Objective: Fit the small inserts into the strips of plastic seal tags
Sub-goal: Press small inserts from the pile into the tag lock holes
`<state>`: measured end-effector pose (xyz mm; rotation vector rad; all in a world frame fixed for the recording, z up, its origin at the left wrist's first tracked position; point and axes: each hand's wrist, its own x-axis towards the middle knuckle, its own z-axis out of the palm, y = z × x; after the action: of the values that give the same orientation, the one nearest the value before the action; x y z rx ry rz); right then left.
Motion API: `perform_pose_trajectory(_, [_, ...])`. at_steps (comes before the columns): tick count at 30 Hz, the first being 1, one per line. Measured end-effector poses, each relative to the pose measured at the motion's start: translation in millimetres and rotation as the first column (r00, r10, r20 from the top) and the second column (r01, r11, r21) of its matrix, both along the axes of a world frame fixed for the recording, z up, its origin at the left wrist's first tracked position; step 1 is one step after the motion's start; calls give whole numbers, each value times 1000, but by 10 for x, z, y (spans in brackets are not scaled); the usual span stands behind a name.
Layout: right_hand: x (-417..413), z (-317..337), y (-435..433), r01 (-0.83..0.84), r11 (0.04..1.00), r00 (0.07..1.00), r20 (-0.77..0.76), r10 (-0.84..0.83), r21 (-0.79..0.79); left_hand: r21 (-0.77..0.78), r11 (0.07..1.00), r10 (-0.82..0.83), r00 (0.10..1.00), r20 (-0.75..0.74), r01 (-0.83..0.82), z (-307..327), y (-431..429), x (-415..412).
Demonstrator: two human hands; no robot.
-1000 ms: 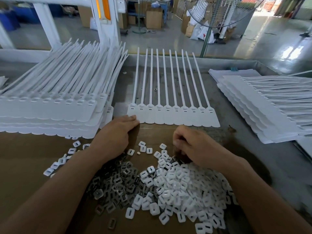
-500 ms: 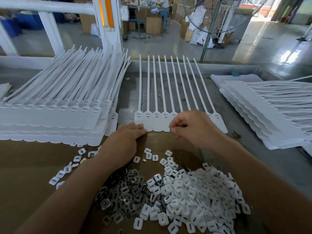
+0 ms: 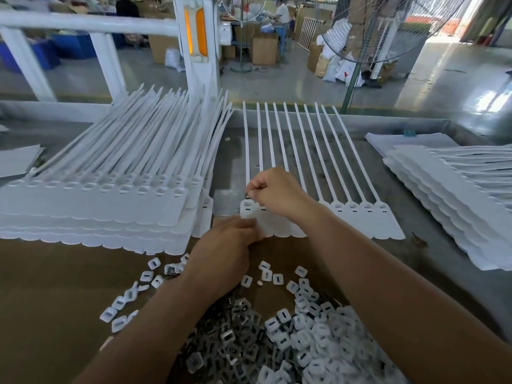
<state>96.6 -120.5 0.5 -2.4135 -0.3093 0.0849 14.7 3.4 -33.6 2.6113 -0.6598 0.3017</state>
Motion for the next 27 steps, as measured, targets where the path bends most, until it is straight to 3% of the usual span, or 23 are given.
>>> perform_pose_trajectory(4, [70,-105,21,39,999,996,-83,-40,-18,-8,1000,-10,1000,-5,10,34,-6,-3])
perform_pose_trajectory(12, [98,-169,65,82,993,994,-67,-88,-79,29,1000,-11,1000,-15,12,29,-1,6])
perform_pose_trajectory(18, [86,-195,51,153,988,988,-31,-152,13,16,1000,-5,1000,-1,5,16,5,3])
perform_pose_trajectory(22, [68,-156,12,111,994,993,-53,-110,10,18,1000,-4,1000,-7,5,10,9,16])
perform_pose_trajectory(25, [-13,-44,-87,74,989,992,-107,-61,129,16,1000,-3,1000,-13,3,20,14,19])
perform_pose_trajectory(27, [-104,41,-161,17,992,998,-68,-8,126,1,1000,10,1000,-19,-10,19,7,25])
